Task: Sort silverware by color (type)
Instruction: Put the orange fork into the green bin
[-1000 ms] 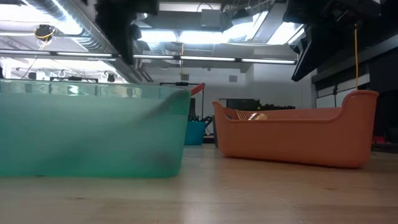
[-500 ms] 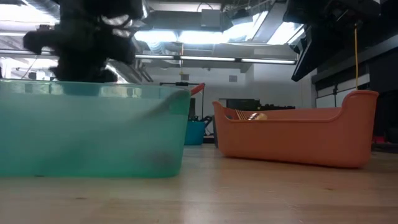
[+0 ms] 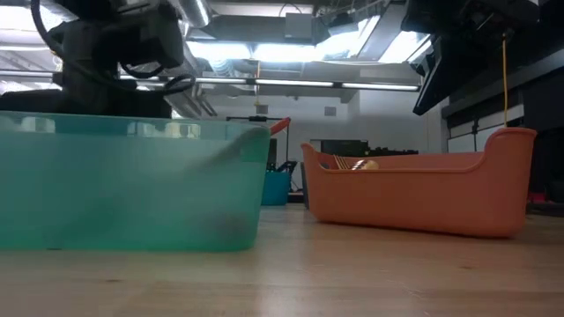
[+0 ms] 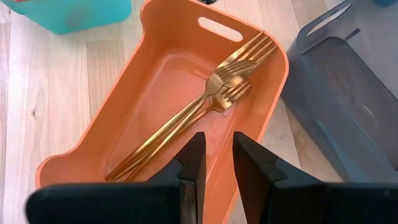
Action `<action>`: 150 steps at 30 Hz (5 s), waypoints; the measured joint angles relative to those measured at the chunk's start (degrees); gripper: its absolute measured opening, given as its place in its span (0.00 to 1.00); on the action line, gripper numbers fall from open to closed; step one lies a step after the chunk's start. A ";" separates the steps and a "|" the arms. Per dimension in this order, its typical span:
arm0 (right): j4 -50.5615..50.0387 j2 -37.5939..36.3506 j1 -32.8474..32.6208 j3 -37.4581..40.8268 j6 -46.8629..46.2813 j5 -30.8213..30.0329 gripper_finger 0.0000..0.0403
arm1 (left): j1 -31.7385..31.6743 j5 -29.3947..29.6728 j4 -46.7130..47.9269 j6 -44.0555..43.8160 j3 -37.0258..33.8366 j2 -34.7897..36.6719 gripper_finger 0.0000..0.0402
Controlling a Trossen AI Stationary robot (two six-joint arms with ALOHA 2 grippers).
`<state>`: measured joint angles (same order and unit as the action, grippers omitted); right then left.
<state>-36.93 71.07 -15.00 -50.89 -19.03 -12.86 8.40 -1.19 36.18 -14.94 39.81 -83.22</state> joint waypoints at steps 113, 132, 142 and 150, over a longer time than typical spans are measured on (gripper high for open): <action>-0.02 0.00 0.00 0.00 -0.19 0.04 0.17 | 7.80 5.72 2.90 -4.34 -1.39 -0.20 0.02; -0.02 0.02 0.01 0.00 -0.19 0.06 0.17 | 5.85 10.33 5.38 -4.35 5.94 -0.13 0.01; -0.02 0.02 0.02 0.00 -0.19 0.04 0.17 | 3.45 11.34 5.39 1.46 13.39 -0.09 0.01; -0.02 0.01 0.02 0.00 -0.19 0.04 0.17 | 4.30 11.09 2.94 3.54 20.79 -0.07 0.01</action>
<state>-36.95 71.08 -14.98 -50.89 -19.22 -12.82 12.70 9.89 39.12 -11.40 60.60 -83.29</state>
